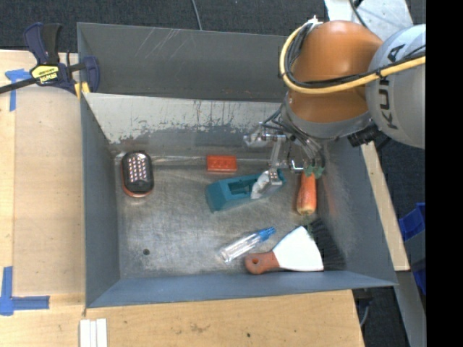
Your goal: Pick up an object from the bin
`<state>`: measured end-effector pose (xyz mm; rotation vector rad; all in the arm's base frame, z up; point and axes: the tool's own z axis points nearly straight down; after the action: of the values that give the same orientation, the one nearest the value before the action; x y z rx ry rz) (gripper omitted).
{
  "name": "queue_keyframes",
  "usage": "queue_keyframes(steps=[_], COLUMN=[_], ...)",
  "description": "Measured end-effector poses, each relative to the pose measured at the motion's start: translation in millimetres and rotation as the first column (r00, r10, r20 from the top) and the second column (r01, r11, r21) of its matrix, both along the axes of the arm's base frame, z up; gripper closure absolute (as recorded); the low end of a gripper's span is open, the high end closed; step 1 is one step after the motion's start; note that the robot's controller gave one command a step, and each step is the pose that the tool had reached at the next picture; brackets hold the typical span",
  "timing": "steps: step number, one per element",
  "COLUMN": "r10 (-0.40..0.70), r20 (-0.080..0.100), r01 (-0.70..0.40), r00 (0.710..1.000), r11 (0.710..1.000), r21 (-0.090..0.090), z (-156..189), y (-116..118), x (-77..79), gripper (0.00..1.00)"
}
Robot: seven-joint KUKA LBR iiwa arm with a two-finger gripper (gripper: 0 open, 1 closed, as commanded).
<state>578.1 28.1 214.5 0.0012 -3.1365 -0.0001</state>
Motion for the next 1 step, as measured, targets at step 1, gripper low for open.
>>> queue_keyframes(steps=[1], r10=[-0.001], r20=[0.008], r01=[0.001], r00=[1.0], r11=[1.0], r21=[0.0], z=[4.8], y=[-0.1], x=[1.4], gripper=[0.0])
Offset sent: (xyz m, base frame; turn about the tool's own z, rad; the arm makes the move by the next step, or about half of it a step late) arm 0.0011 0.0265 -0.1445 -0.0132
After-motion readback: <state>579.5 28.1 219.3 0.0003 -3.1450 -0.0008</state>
